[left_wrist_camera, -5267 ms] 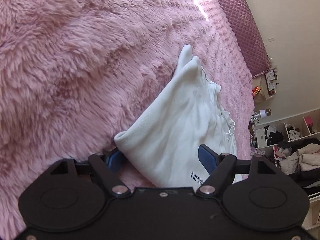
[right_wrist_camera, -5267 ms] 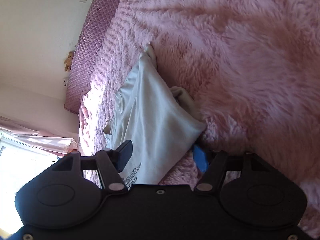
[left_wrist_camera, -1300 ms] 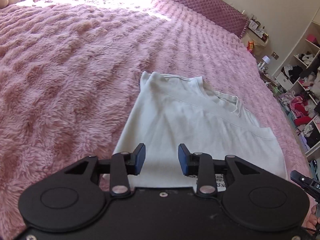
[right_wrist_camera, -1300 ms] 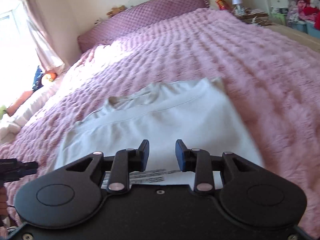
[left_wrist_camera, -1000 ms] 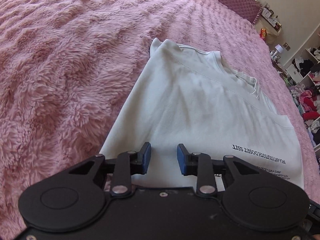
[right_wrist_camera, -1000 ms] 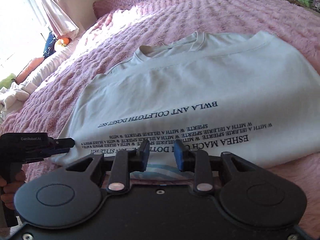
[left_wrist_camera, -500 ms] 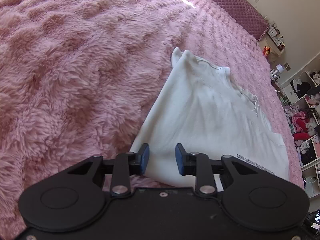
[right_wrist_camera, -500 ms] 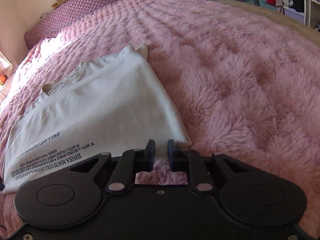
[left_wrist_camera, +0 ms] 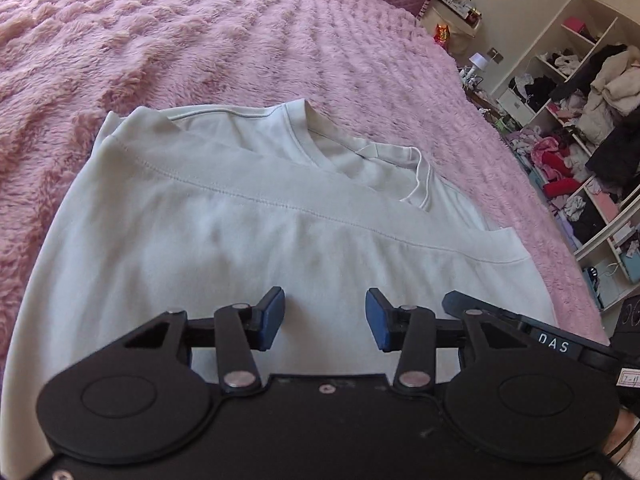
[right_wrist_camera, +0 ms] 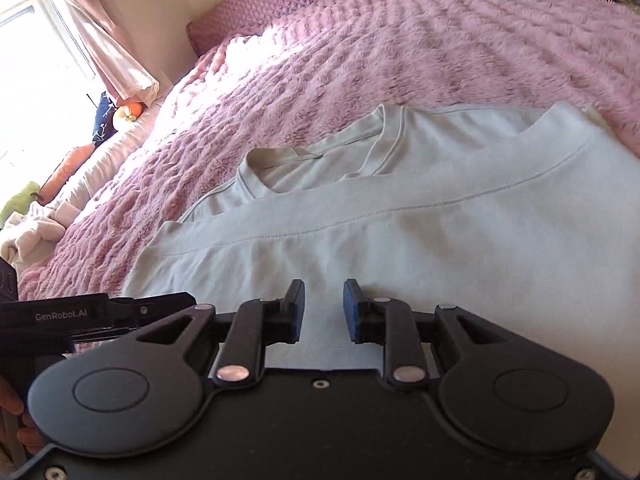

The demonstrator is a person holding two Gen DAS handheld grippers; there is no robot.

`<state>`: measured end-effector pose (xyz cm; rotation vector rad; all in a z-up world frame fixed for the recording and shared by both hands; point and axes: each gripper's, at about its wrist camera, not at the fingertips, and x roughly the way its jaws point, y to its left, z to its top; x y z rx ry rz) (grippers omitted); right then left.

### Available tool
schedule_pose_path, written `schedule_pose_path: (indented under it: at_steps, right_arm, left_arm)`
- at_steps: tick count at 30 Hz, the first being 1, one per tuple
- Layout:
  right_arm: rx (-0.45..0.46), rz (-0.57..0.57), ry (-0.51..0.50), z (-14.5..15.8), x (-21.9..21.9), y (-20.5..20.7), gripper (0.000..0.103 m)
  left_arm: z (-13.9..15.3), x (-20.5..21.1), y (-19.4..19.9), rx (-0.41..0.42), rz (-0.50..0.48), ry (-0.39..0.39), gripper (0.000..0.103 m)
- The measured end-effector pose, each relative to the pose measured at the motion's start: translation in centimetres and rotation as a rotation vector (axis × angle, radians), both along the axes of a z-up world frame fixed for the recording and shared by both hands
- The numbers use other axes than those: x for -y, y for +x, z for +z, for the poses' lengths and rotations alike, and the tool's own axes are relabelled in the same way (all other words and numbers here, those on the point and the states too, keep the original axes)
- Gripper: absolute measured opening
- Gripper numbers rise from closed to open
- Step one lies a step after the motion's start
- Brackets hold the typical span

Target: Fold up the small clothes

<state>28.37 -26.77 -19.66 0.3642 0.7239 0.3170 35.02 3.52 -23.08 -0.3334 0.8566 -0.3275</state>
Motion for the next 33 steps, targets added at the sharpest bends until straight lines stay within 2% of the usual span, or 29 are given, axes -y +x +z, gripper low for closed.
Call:
schedule_pose_path:
  at_steps: [3, 7, 10, 13, 16, 20, 23, 26, 30, 33]
  right_arm:
    - [0.036, -0.112, -0.034, 0.4, 3.6, 0.8, 0.021]
    - [0.044, -0.259, -0.117, 0.9, 9.5, 1.1, 0.021]
    - [0.020, -0.314, -0.078, 0.4, 13.8, 1.1, 0.019]
    - [-0.003, -0.295, -0.070, -1.0, 14.2, 0.9, 0.015]
    - [-0.001, -0.300, -0.096, -2.0, 13.5, 1.0, 0.015]
    - [-0.010, -0.316, -0.116, -0.6, 13.2, 0.6, 0.016]
    - [0.051, -0.305, -0.155, 2.3, 11.9, -2.7, 0.022]
    - [0.101, -0.245, -0.141, 3.6, 10.8, -8.1, 0.024]
    - [0.017, -0.244, -0.153, 1.7, 10.7, -12.7, 0.024]
    - [-0.033, -0.304, -0.206, -0.3, 11.7, -14.0, 0.024]
  left_arm:
    - [0.0, -1.5, 1.1, 0.007, 0.035, 0.029, 0.044]
    - [0.4, -6.2, 2.8, 0.028, 0.133, 0.114, 0.044]
    - [-0.4, -8.9, 3.8, -0.011, 0.170, 0.077, 0.046]
    - [-1.8, -9.3, 4.3, -0.020, 0.170, 0.065, 0.046]
    - [-2.3, -8.3, 4.5, 0.005, 0.147, 0.133, 0.046]
    - [-0.9, -8.4, 4.3, -0.008, 0.168, 0.130, 0.042]
    - [2.4, -8.5, 0.4, 0.072, 0.172, 0.102, 0.045]
    - [3.6, -8.6, -5.0, 0.102, 0.153, 0.083, 0.050]
    - [1.6, -9.1, -9.8, 0.035, 0.165, 0.062, 0.051]
    - [-0.9, -9.7, -11.3, 0.002, 0.197, 0.117, 0.051]
